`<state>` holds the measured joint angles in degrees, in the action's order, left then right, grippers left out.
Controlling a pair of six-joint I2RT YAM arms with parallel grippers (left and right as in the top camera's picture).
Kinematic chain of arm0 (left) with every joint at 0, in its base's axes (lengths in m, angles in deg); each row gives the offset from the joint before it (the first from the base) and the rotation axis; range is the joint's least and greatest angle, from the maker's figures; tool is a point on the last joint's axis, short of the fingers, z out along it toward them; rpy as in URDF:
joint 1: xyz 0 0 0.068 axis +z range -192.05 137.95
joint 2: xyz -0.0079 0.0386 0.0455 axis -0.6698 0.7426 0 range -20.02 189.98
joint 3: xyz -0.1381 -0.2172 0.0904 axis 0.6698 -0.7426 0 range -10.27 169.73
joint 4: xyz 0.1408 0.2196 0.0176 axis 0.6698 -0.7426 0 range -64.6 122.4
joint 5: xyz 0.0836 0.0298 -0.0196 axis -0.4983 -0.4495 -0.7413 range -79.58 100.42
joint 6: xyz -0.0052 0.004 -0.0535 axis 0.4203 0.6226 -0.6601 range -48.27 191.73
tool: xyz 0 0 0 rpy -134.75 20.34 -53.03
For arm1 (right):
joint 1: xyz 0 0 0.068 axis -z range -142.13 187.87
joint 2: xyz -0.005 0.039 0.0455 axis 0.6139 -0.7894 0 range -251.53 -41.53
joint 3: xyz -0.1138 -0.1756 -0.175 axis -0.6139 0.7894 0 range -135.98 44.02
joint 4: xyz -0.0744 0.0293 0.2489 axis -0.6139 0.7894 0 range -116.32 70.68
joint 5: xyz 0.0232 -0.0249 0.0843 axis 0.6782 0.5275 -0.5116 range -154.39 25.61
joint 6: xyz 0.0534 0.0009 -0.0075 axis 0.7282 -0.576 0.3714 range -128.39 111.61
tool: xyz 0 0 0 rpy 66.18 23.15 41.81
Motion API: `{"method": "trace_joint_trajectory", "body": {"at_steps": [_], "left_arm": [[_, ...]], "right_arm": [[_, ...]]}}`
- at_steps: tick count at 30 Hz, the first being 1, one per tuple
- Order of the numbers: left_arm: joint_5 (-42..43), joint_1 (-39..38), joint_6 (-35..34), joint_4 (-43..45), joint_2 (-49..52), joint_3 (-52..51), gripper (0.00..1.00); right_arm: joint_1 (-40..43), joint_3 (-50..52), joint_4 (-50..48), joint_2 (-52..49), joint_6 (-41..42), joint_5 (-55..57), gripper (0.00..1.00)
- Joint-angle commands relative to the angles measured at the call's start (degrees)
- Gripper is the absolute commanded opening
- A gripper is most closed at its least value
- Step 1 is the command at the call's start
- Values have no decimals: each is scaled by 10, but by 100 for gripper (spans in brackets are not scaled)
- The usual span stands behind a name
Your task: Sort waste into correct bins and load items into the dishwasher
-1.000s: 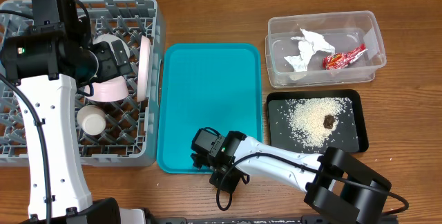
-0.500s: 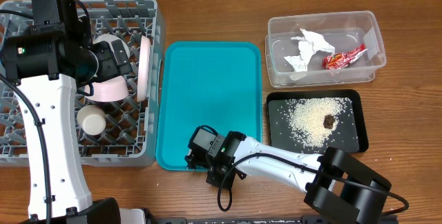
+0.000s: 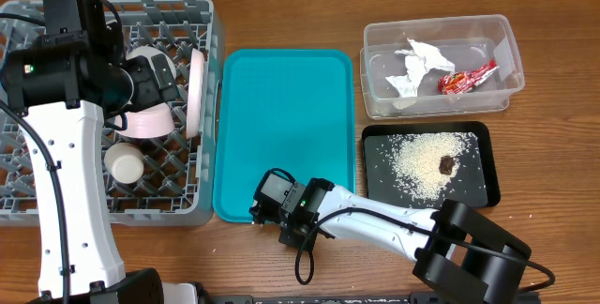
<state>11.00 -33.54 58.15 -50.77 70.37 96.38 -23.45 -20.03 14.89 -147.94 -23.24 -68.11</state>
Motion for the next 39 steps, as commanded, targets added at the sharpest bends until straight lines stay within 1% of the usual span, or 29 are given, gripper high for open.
{"method": "trace_joint_trajectory", "body": {"at_steps": [1, 4, 5, 9, 13, 16, 20, 22, 25, 26, 27, 28, 29, 30, 32, 33, 34, 35, 36, 39], "left_arm": [[-6, 1, -8, 0, -1, 9, 100], [-6, 1, -8, 0, -1, 9, 100], [-6, 1, -8, 0, -1, 9, 100], [-6, 1, -8, 0, -1, 9, 100], [-6, 1, -8, 1, -1, 9, 100], [-6, 1, -8, 1, -1, 9, 100], [-6, 1, -8, 2, -1, 9, 100], [-5, -4, 0, 8, -1, 9, 100], [-1, -23, 21, 19, -1, 8, 100], [7, -30, 31, 25, -1, 8, 100], [22, -40, 45, 33, -1, 8, 100], [37, -51, 59, 41, 0, 8, 100], [47, -64, 69, 50, 1, 8, 100], [52, -77, 77, 57, 2, 8, 100], [52, -104, 87, 66, 6, 7, 100], [52, -116, 95, 67, 8, 7, 100], [52, -131, 105, 67, 12, 7, 100], [51, -140, 115, 64, 15, 7, 100], [35, -155, 123, 48, 21, 7, 100], [3, -162, 123, 2, 29, 7, 100]], "right_arm": [[-1, -7, -2, 0, -2, 22, 4], [-1, -26, 20, 0, 3, 22, 4], [-1, -48, 49, 0, 5, 22, 4], [-1, -111, 115, 2, 48, 19, 4], [1, -150, 134, 13, 78, 23, 4], [14, -176, 132, 28, 119, 28, 4], [59, -206, 132, 50, 185, 28, 4], [115, -218, 135, 72, 247, 27, 4], [188, -219, 137, 97, 284, 10, 5], [207, -219, 138, 103, 286, 0, 8], [232, -219, 141, 109, 286, -13, 19], [260, -219, 145, 115, 286, -29, 26], [283, -219, 148, 119, 286, -41, 31], [310, -219, 151, 122, 286, -53, 33], [359, -219, 159, 125, 286, -72, 53], [382, -219, 162, 125, 286, -76, 60], [409, -219, 167, 125, 286, -78, 76], [432, -219, 172, 125, 285, -78, 89], [479, -219, 188, 125, 284, -80, 100], [548, -219, 230, 125, 279, -79, 100]]}}
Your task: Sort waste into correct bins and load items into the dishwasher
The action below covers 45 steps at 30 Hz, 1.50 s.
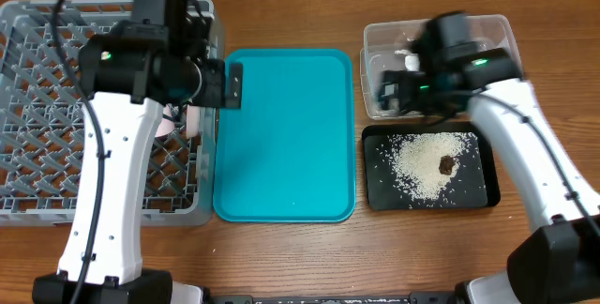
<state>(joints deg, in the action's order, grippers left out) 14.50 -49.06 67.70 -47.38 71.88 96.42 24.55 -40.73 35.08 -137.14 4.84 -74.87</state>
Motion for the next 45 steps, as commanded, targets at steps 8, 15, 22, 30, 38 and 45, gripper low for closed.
{"method": "trace_joint_trajectory", "body": {"at_steps": [8, 15, 22, 30, 38, 45], "left_arm": [[-34, 7, -7, -116, 2, 2, 100], [-35, 7, -11, -64, -100, -64, 100], [-50, 7, -11, 70, -285, -245, 100], [-76, 7, -39, 156, -491, -408, 100], [-76, 7, -39, 150, -532, -428, 100], [-76, 7, -39, 119, -530, -428, 100]], "right_arm": [[176, -9, 138, 21, -16, 39, 100], [157, 56, 64, 120, -21, 45, 100], [143, 201, -52, 303, -28, 56, 100], [143, 292, -59, 490, -28, 71, 100], [143, 292, -39, 516, -28, 70, 100], [143, 292, -39, 499, -28, 70, 100]]}}
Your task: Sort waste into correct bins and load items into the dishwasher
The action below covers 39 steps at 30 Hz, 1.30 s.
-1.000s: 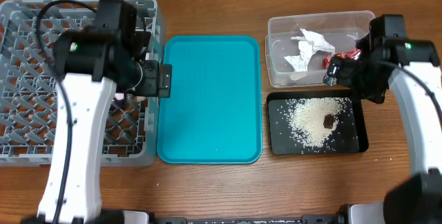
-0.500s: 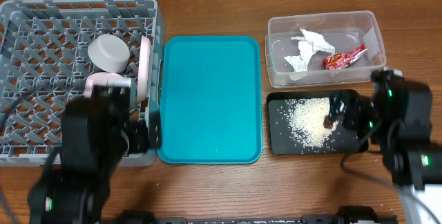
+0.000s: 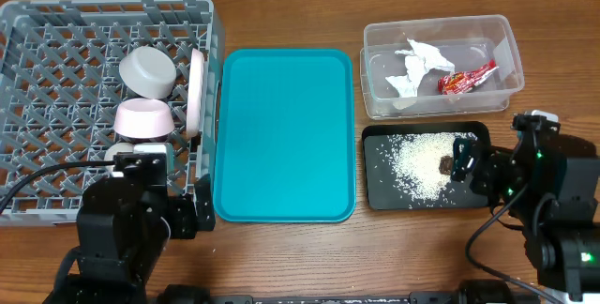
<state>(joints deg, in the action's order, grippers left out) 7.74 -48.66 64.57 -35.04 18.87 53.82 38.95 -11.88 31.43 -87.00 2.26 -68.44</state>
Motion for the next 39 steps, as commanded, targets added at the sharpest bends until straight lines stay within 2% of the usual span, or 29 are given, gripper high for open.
{"method": "trace_joint_trajectory", "body": {"at_steps": [1, 11, 13, 20, 28, 39], "left_arm": [[-9, 3, -7, -5, 0, -2, 100], [-9, 3, -7, -17, 0, -2, 100], [-9, 3, -7, -17, 0, -2, 100], [-9, 3, -7, -17, 0, -2, 100], [-9, 3, -7, -17, 0, -2, 100], [-9, 3, -7, -17, 0, -2, 100]], "right_arm": [[-1, 3, -2, -6, -2, 6, 100], [-1, 4, -1, -38, -3, 8, 100], [0, 4, 3, -36, -7, 37, 100], [-1, 21, -31, 42, -7, 46, 100], [-23, 193, -193, 207, -6, 46, 100], [-64, 454, -506, 420, -3, 44, 100]]}}
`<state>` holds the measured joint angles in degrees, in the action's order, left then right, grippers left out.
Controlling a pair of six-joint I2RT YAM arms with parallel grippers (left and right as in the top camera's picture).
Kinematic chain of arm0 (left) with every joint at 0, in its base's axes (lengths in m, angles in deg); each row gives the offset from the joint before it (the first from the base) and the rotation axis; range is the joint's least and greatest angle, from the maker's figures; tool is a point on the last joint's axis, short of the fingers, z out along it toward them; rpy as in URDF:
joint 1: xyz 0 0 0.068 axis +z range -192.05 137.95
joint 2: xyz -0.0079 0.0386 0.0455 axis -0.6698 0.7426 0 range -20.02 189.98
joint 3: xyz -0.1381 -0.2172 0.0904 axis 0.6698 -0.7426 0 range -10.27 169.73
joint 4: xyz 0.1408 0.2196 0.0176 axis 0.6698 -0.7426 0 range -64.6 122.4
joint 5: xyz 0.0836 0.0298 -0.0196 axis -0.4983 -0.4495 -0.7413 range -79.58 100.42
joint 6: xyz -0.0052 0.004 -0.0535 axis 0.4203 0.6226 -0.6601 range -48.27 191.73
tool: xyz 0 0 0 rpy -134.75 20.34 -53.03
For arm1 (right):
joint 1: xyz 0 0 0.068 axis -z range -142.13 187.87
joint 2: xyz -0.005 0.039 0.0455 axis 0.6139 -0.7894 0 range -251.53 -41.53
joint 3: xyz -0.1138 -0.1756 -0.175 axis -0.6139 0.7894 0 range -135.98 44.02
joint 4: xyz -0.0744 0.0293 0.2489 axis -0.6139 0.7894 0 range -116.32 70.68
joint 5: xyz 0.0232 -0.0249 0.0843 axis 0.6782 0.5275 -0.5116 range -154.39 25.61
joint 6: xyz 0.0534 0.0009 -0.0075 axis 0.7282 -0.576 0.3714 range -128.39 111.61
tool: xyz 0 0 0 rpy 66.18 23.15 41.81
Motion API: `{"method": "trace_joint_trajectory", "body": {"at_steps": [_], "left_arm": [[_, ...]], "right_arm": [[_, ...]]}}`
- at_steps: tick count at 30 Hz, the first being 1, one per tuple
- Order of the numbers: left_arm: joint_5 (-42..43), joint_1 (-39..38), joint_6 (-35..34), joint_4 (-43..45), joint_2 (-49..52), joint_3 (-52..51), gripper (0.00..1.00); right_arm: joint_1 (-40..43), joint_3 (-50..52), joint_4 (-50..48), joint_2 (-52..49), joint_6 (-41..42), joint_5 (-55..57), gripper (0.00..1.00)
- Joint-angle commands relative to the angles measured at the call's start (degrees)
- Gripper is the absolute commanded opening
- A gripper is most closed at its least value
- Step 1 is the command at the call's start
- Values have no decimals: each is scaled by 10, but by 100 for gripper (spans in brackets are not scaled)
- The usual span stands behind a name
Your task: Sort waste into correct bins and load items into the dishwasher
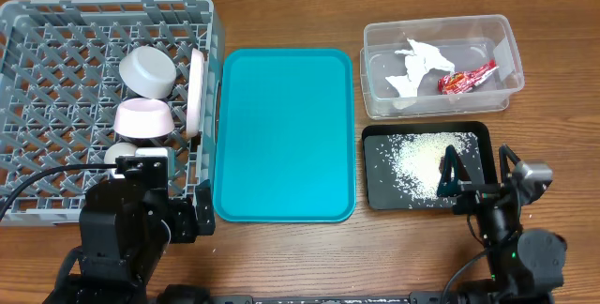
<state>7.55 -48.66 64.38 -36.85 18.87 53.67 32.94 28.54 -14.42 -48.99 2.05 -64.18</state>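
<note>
The grey dish rack (56,22) at the left holds a grey bowl (148,69), a pink bowl (142,118), a pink plate (195,93) standing on edge and a white cup (125,154), which my left arm partly hides. The teal tray (286,135) in the middle is bare. A clear bin (506,88) holds crumpled white paper (417,65) and a red wrapper (466,79). Rice (412,163) lies on the black tray (375,196). My left gripper (190,221) is folded back at the rack's front corner. My right gripper (450,174) hangs over the black tray's front right.
Both arm bases sit at the table's front edge, the left one (122,238) overlapping the rack's front and the right one (516,243) just in front of the black tray. Wooden table shows behind and between the containers.
My right arm has drawn back toward the front edge, and its gripper now sits lower over the black tray. The left arm has hardly moved. No item has changed place.
First my left arm was over the bowls in the rack while my right arm reached to the teal tray's front left corner. Then the left was beside the pink plate and the right over the clear bin. Both arms then stood folded at the front edge, as now.
</note>
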Motion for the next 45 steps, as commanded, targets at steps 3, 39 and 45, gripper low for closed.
{"method": "trace_joint_trajectory", "body": {"at_steps": [3, 39, 45], "left_arm": [[-7, 3, -5, 1, 0, -1, 100], [-7, 3, -5, 1, 0, -1, 100], [-7, 3, -5, 1, 0, -1, 100]], "right_arm": [[-3, 90, -104, 72, -2, 2, 100], [12, 150, -71, 73, -18, -9, 100], [12, 150, -71, 73, -18, -9, 100]]}}
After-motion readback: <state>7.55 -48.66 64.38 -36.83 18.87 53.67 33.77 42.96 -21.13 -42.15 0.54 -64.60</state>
